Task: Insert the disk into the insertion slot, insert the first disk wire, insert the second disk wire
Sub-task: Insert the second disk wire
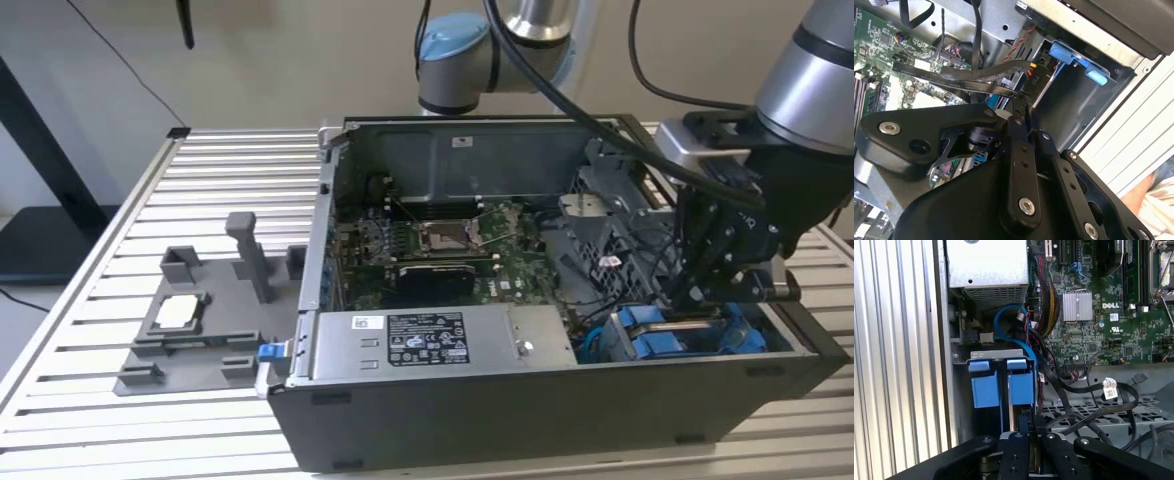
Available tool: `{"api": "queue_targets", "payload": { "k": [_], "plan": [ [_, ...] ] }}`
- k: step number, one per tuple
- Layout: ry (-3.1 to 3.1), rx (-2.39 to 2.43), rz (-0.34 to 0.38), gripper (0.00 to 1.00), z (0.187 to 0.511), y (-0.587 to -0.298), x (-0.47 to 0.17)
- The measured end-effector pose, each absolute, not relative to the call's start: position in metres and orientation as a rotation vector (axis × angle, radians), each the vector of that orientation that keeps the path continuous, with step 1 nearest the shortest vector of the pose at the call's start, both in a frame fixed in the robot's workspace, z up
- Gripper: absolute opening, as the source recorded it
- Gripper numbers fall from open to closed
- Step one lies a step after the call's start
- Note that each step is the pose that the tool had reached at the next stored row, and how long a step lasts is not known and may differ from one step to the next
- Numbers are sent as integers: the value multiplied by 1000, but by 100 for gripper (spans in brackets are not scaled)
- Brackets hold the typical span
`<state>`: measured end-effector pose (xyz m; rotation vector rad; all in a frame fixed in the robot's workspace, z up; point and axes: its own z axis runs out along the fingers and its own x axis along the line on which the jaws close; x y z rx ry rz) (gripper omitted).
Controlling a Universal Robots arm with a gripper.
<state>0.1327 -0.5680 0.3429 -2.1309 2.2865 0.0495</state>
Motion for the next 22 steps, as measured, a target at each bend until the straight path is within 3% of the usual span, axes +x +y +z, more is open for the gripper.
{"api": "queue_targets", "payload": {
  "k": [22],
  "plan": [
    [2286, -2131, 49, 16, 338, -567, 133]
  ]
}}
